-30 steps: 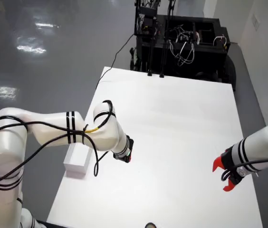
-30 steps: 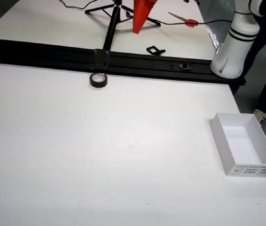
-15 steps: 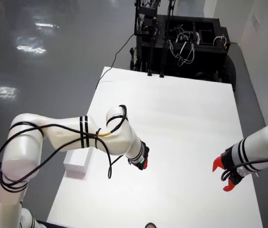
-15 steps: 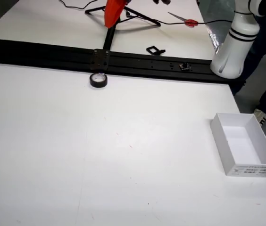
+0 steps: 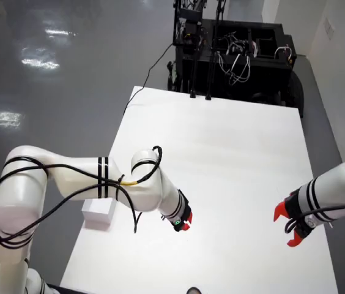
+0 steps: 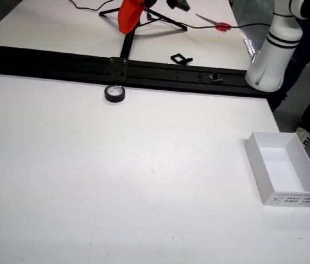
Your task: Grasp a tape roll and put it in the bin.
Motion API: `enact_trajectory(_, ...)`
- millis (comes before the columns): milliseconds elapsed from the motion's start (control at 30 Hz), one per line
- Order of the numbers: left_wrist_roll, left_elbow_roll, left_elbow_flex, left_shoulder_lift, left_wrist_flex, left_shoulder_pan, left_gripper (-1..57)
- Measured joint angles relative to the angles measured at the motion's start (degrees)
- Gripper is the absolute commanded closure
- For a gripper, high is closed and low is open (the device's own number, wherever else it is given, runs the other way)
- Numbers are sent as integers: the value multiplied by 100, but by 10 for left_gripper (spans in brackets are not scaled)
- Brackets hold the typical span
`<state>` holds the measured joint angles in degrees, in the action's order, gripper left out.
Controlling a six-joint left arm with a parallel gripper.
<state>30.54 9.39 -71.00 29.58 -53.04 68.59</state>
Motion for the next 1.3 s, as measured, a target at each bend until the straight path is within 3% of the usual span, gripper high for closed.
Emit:
enact_trajectory(200,-990,-169,-454,-150,443,61,402)
enact_trajectory(567,-2621,-536,-938,111,978,283,374)
enact_trajectory(900,-3743,-861,-619,866,955,409,371)
enact_trajectory(1300,-4475,-1071,189,2075,967,692,348)
